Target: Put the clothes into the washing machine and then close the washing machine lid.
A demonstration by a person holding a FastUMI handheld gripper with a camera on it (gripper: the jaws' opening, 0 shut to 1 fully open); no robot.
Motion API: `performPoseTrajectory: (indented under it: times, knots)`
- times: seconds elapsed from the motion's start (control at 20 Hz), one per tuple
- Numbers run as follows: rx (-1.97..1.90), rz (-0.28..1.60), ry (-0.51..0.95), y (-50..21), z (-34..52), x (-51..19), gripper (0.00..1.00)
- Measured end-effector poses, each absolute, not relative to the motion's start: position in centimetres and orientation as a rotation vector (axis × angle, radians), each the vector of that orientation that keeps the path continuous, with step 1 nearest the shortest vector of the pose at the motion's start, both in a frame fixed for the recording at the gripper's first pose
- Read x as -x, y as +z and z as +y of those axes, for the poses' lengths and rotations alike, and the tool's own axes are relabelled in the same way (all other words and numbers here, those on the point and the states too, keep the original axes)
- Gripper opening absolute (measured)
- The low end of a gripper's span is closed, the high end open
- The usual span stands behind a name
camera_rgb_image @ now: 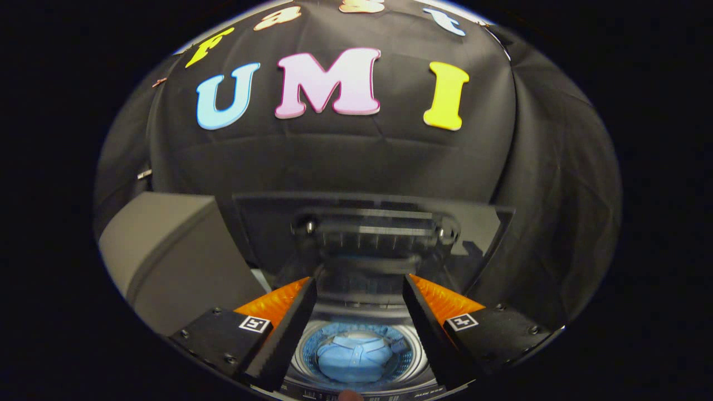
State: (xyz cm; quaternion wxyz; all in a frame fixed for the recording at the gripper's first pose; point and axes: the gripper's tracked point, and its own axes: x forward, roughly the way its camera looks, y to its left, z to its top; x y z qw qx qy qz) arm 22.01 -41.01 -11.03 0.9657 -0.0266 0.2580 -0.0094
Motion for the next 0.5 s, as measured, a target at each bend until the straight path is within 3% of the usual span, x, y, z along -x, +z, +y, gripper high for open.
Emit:
performPoseTrajectory:
  times: [0.3,0.5]
  knots:
    - [0.036,0.377,-0.027,-4.1,-41.5,-27.8,0.98]
    - [0.018,0.397,-0.042,-4.6,-42.4,-32.1,0.98]
